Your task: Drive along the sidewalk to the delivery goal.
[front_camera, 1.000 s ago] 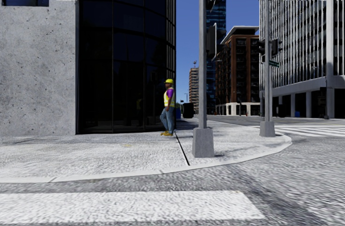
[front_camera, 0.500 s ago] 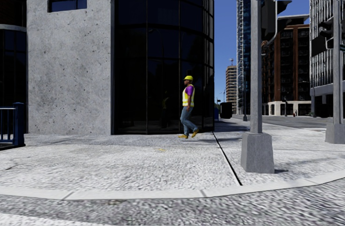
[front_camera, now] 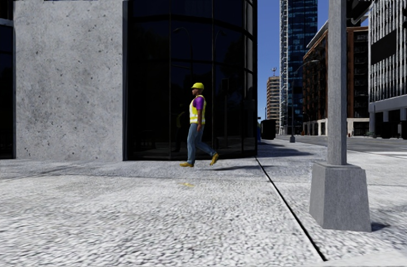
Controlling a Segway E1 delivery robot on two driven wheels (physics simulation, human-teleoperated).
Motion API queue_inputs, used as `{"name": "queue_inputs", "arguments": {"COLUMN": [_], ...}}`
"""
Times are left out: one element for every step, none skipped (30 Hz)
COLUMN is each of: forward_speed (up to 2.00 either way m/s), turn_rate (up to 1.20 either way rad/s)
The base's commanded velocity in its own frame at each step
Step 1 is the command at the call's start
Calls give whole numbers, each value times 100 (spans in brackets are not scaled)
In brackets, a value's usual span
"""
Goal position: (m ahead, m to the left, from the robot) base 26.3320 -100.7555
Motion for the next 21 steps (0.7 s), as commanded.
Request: {"name": "queue_inputs", "arguments": {"forward_speed": [134, 134, 134, 136, 136, 140, 146, 149, 149, 149, 149, 150, 150, 150, 150, 150, 150, 150, 150, 150, 150], "turn_rate": [0, 0, 0, 0, 0, 0, 0, 0, 0, 0, 0, 0, 0, 0, 0, 0, 0, 0, 0, 0, 0]}}
